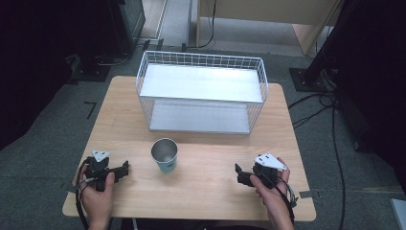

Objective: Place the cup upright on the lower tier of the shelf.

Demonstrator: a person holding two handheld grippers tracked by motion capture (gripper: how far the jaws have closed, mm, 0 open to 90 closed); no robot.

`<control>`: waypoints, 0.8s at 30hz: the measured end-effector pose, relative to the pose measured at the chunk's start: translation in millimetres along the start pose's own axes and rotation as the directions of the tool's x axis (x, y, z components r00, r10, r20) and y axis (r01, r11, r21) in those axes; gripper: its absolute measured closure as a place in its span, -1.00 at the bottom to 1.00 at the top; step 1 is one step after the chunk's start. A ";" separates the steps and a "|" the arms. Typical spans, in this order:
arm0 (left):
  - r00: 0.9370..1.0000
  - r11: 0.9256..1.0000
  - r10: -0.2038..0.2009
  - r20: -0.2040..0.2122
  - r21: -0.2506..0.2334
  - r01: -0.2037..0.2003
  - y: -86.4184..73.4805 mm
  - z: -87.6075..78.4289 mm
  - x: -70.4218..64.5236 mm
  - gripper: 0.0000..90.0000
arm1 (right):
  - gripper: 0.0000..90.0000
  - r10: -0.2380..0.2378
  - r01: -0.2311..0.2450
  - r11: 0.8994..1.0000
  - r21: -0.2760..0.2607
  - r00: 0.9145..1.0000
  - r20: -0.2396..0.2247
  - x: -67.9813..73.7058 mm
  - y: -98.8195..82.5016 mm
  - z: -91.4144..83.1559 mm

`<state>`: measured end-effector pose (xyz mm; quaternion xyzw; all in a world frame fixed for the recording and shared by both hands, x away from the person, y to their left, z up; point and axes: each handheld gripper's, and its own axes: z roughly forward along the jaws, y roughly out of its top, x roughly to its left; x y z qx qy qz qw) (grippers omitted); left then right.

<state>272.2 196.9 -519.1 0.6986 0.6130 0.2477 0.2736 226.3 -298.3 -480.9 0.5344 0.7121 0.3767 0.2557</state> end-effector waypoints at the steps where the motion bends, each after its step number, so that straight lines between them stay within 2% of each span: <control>1: 1.000 1.000 0.000 0.000 0.000 0.000 0.0 0.0 0.0 -1.00 | -0.86 -0.001 0.001 1.000 0.002 1.000 -0.003 1.6 0.6 0.5; 6: 1.000 1.000 0.000 0.000 0.000 0.000 0.0 0.0 0.0 -1.00 | -0.86 -0.037 0.037 0.999 -0.002 0.999 -0.021 10.5 4.0 3.1; 7: 1.000 1.000 0.000 0.000 0.000 0.000 0.0 0.0 0.0 -1.00 | -0.86 -0.048 0.048 0.999 -0.005 0.998 -0.032 15.7 6.0 4.3; 24: 1.000 1.000 0.001 0.000 0.001 -0.001 0.0 0.0 0.1 -1.00 | -0.86 -0.071 0.070 0.997 -0.013 0.993 -0.090 51.7 16.6 18.7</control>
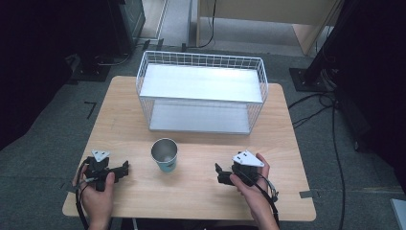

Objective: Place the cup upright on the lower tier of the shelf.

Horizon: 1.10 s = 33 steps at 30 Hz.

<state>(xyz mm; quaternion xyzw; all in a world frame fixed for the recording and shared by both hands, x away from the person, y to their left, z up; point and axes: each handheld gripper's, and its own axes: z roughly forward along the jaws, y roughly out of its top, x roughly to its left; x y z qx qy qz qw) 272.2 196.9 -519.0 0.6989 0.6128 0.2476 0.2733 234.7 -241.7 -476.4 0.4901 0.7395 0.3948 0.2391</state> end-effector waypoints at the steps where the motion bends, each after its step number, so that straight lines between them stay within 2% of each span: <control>1: 1.000 1.000 0.000 0.000 0.000 0.000 0.0 0.0 0.0 -1.00 | -0.86 -0.003 0.003 1.000 0.001 1.000 -0.004 2.4 0.9 1.0; 18: 1.000 1.000 -0.001 0.000 -0.001 0.001 0.0 0.1 -0.1 -1.00 | -0.86 -0.037 0.036 0.999 -0.010 0.996 -0.079 42.0 11.8 17.7; 33: 1.000 1.000 0.000 0.002 0.000 0.000 0.0 0.0 -0.2 -1.00 | -0.84 -0.046 0.043 0.999 -0.026 0.991 -0.125 65.9 19.0 28.7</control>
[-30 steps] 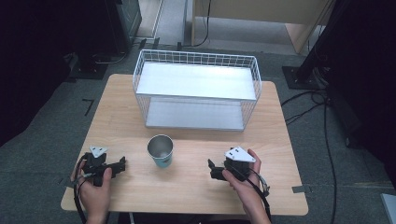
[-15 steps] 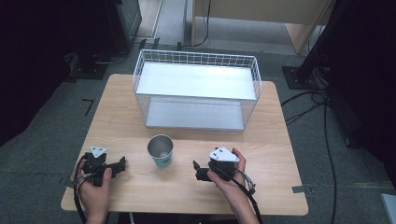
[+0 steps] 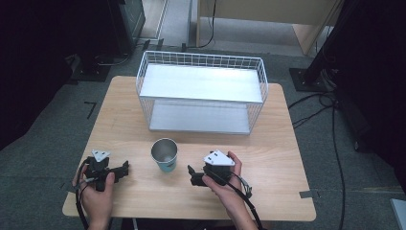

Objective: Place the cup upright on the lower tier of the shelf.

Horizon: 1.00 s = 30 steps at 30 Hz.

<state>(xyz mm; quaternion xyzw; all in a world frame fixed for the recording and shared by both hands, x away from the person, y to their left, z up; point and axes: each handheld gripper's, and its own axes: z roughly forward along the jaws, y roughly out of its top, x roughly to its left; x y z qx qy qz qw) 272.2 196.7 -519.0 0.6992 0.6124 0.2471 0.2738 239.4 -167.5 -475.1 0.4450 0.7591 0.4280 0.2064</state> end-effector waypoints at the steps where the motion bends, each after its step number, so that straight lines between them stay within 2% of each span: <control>1: 1.000 1.000 0.000 0.000 0.000 0.000 0.0 0.0 0.0 -1.00 | -0.84 -0.005 0.005 1.000 -0.001 1.000 -0.003 1.2 0.3 0.8; 17: 1.000 1.000 0.006 0.004 0.003 -0.006 0.0 -0.2 0.0 -1.00 | -0.78 -0.007 0.006 1.000 -0.018 0.999 -0.050 24.5 7.4 15.2; 22: 1.000 1.000 0.006 0.005 0.002 -0.006 0.0 -0.2 0.0 -1.00 | -0.71 0.018 -0.021 0.999 -0.041 0.998 -0.064 32.1 7.4 21.2; 30: 1.000 1.000 0.005 0.004 0.002 -0.005 0.0 -0.2 0.0 -1.00 | -0.71 0.033 -0.038 0.998 -0.059 0.996 -0.083 41.4 6.0 30.4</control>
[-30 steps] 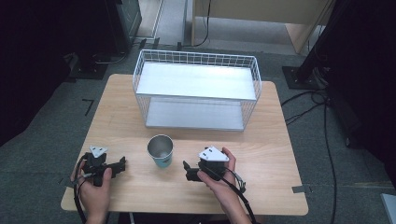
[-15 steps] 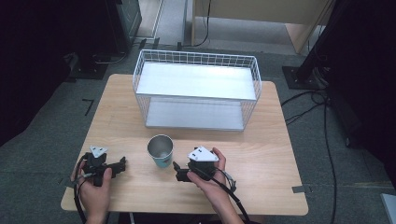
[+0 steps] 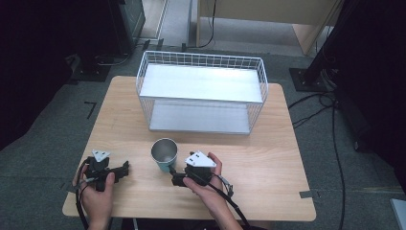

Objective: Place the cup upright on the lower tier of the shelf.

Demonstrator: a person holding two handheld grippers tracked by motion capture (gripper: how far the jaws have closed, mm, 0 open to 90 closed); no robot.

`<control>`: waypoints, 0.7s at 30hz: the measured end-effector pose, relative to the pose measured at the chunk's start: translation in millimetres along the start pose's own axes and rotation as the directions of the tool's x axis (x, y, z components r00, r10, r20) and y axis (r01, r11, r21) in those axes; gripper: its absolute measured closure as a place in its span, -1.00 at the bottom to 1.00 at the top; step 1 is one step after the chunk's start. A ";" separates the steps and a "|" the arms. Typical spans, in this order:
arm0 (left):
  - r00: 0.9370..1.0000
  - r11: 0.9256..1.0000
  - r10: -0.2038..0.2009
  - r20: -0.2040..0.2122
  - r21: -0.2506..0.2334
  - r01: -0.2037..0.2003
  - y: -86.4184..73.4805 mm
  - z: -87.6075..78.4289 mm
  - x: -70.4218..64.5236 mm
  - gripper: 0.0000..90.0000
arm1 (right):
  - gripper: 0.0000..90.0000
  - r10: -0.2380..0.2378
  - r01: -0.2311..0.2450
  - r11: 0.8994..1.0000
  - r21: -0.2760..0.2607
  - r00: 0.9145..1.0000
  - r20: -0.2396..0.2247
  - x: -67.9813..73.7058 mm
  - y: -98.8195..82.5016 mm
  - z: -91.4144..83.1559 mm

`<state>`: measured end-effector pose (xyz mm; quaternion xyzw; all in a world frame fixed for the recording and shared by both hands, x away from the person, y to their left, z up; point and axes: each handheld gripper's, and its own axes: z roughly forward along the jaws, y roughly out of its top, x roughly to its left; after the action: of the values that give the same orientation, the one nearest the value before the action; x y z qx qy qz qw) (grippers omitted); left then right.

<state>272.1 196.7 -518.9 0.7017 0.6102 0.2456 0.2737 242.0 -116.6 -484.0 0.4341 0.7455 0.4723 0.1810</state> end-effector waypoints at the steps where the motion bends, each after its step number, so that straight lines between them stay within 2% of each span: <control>1: 1.000 1.000 0.000 0.000 0.000 0.000 0.0 0.0 0.0 -1.00 | -0.71 0.004 -0.004 1.000 -0.002 1.000 -0.003 1.0 -0.2 1.4; 8: 1.000 1.000 -0.002 0.000 -0.002 0.002 0.0 0.1 -0.1 -1.00 | -0.71 0.023 -0.024 1.000 -0.014 0.999 -0.024 7.4 -1.6 9.4; 13: 1.000 1.000 -0.001 0.000 -0.001 0.001 0.0 0.1 0.0 -1.00 | -0.71 0.056 -0.057 0.998 -0.034 0.997 -0.046 14.0 -4.5 18.8; 21: 1.000 1.000 -0.001 0.000 -0.001 0.001 0.0 0.1 0.0 -1.00 | -0.71 0.058 -0.061 0.996 -0.065 0.997 -0.045 19.9 -3.5 28.4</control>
<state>272.1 196.6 -518.9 0.7013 0.6104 0.2458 0.2741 248.5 -85.5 -498.1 0.4396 0.7200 0.5110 0.1649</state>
